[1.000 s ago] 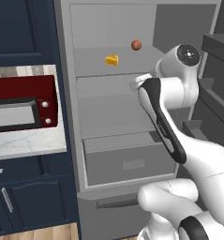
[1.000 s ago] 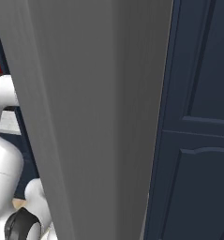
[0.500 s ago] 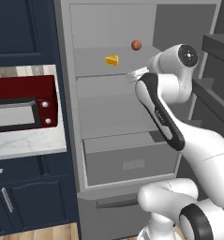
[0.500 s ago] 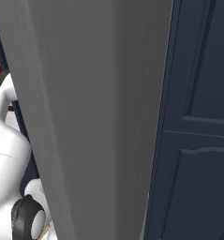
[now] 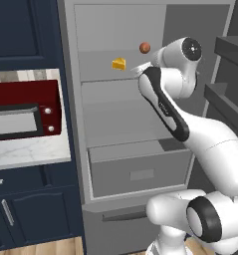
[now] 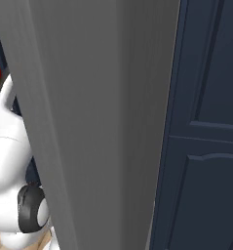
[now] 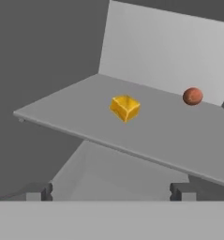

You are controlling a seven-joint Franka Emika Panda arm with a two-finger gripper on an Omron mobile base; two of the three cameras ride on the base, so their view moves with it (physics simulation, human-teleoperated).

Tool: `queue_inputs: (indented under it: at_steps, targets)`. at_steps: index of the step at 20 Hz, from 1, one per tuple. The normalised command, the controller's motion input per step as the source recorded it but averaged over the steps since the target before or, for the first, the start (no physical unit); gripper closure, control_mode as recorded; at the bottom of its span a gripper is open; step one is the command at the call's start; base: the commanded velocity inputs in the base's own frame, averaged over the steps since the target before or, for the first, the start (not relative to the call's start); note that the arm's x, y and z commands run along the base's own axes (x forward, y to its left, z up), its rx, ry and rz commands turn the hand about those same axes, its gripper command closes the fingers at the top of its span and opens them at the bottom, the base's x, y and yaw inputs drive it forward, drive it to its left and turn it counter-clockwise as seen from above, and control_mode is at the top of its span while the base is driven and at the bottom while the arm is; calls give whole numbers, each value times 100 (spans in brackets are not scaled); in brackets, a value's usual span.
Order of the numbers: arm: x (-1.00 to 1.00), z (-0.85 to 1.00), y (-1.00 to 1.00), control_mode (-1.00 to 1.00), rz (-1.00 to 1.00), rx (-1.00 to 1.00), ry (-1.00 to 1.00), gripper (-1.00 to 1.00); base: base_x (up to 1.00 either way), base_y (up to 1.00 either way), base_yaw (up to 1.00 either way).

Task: Pick the cheese from the fridge and the cheese grater from the cabinet and place them next to the salad bowl.

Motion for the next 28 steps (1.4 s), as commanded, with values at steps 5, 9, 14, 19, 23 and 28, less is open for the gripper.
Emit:
queue_inputs:
  at_steps: [5,9,14,19,23,28]
  targets:
    - [55,0,0,-100,6,0,0,-100,0,0,0]
    - [58,-1,0,-100,0,0,2,-100,0,0,0]
    - [50,-5,0,-100,0,0,1,-100,0,0,0]
    - [42,-31,3,-100,0,8,0,-100,0,0,0]
    - [48,-25,4,-100,0,8,-1,-100,0,0,0]
    - [57,0,0,-100,-1,0,1,-100,0,0,0]
